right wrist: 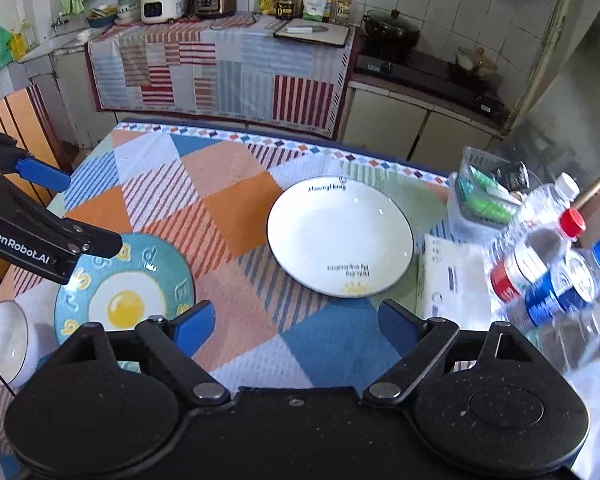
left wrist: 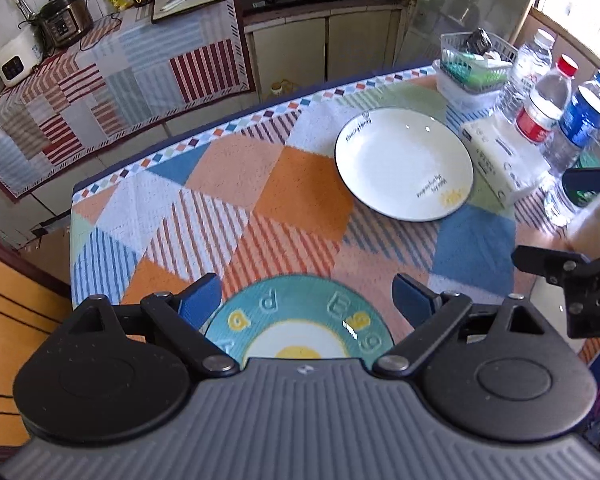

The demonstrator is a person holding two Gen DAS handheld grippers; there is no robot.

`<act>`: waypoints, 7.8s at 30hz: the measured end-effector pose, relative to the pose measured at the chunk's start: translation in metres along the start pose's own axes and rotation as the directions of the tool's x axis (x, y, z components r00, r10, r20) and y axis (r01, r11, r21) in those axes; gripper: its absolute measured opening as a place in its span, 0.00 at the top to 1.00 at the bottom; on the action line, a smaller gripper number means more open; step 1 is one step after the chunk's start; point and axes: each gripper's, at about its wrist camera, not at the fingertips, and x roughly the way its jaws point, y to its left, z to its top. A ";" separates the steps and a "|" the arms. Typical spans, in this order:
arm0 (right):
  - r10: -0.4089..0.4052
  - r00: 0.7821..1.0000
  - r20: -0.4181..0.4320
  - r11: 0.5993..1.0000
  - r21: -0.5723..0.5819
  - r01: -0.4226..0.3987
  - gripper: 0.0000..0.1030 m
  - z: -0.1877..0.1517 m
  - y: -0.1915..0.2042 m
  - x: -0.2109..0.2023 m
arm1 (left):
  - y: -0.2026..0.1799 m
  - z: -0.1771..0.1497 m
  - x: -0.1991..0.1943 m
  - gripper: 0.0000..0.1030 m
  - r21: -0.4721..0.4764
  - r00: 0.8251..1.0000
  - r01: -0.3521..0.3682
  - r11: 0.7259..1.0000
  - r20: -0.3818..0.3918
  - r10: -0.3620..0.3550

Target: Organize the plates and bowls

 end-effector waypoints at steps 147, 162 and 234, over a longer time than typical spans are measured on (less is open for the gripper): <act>0.359 0.927 -0.110 0.933 0.057 -0.355 0.96 -0.074 0.094 0.072 | 0.056 -0.176 0.046 0.77 -0.395 0.988 -0.009 0.919 -0.145 -0.053; 0.247 0.966 -0.077 0.967 -0.052 -0.251 0.81 -0.077 0.132 0.017 | 0.045 -0.187 -0.020 0.66 -0.300 0.995 -0.013 0.954 -0.096 -0.017; 0.409 0.911 0.055 0.841 -0.410 -0.353 0.12 -0.192 0.225 0.001 | 0.024 -0.274 -0.042 0.78 -0.250 0.989 -0.043 0.967 -0.149 0.006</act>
